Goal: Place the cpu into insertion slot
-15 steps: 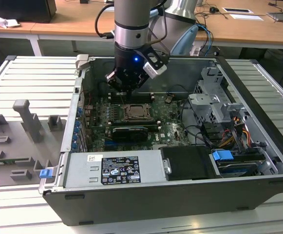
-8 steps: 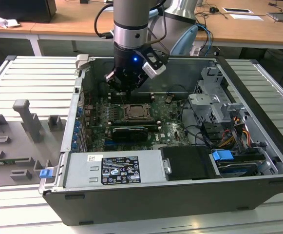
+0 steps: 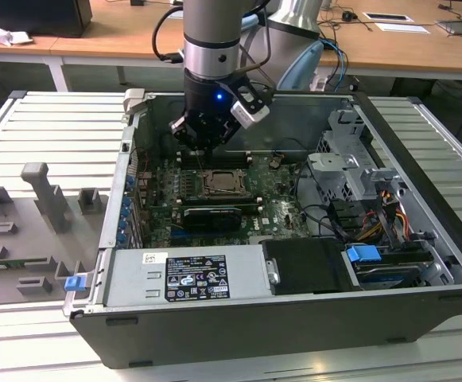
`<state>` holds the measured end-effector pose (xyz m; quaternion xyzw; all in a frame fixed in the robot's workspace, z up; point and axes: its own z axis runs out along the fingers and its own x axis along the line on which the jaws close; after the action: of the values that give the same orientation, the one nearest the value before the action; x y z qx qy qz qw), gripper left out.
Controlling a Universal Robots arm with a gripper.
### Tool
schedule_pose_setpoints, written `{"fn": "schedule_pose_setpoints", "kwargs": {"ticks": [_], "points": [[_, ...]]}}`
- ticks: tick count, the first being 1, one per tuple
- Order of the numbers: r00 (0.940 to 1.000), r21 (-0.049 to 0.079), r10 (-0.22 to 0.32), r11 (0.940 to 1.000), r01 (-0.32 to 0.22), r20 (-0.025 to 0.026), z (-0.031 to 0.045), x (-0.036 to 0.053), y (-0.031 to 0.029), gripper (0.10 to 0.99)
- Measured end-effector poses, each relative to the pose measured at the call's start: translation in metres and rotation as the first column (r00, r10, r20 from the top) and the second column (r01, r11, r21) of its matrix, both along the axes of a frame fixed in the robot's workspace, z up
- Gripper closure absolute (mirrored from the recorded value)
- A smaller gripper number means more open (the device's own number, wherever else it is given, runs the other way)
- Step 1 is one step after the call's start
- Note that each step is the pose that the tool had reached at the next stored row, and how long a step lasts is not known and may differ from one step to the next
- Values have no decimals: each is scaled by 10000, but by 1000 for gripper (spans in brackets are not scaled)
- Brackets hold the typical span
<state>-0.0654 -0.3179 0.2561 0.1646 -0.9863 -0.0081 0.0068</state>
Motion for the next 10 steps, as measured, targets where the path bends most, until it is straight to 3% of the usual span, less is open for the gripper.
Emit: {"fn": "schedule_pose_setpoints", "kwargs": {"ticks": [10], "points": [[10000,0,0,10000,0,0,0,-29,0,980]]}}
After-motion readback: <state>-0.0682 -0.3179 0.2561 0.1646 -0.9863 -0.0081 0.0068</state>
